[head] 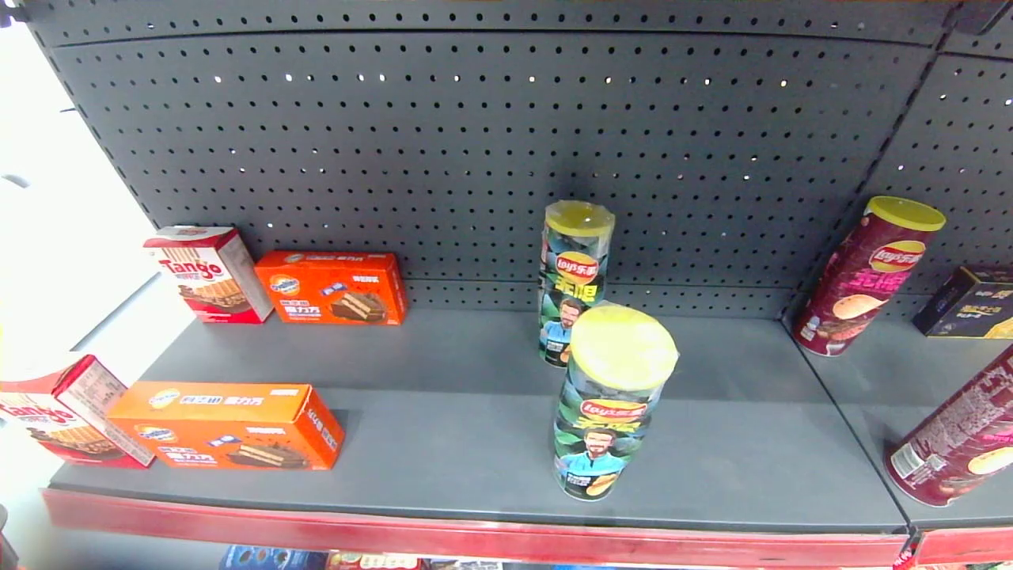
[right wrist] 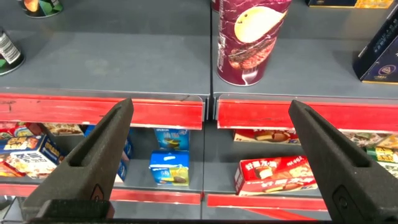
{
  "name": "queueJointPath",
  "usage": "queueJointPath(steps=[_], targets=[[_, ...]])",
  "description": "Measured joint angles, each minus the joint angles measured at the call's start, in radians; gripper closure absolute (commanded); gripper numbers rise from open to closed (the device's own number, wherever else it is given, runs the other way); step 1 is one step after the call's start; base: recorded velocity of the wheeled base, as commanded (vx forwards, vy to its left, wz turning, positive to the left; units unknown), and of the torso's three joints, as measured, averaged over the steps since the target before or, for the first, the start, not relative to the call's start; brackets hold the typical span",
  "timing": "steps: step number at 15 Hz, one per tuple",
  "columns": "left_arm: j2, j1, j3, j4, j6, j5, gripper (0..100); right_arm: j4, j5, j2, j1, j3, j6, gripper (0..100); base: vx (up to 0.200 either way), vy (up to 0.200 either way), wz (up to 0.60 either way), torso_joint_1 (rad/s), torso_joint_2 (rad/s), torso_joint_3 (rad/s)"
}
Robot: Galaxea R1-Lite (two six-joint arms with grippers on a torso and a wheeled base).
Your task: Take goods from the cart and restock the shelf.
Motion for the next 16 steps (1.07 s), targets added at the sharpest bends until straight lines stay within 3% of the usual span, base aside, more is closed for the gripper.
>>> queueJointPath(steps=[2, 6, 8, 10, 12, 16], targets=[[0.0, 0.0, 0.0, 0.0, -0.003, 0.0, 0, 0.001, 0.048, 0.012, 0.005, -0.027, -0.026, 0, 0.0, 0.0, 0.0, 0.0, 0.0, 0.0], [0.0, 0.0, 0.0, 0.0, -0.004, 0.001, 0, 0.023, 0.147, 0.261, 0.028, -0.277, -0.069, 0, 0.0, 0.0, 0.0, 0.0, 0.0, 0.0], [0.0, 0.0, 0.0, 0.0, -0.003, 0.001, 0, 0.029, 0.213, 0.46, 0.114, -0.369, -0.12, 0, 0.0, 0.0, 0.0, 0.0, 0.0, 0.0], [0.0, 0.0, 0.0, 0.0, -0.002, 0.001, 0, 0.014, 0.25, 0.637, 0.285, -0.421, -0.151, 0, 0.0, 0.0, 0.0, 0.0, 0.0, 0.0], [0.0, 0.0, 0.0, 0.0, -0.003, 0.001, 0, -0.015, 0.266, 0.782, 0.397, -0.443, -0.163, 0, 0.0, 0.0, 0.0, 0.0, 0.0, 0.0], [0.001, 0.0, 0.0, 0.0, -0.004, 0.001, 0, -0.165, 0.269, 1.018, 0.453, -0.459, -0.163, 0, 0.0, 0.0, 0.0, 0.0, 0.0, 0.0]])
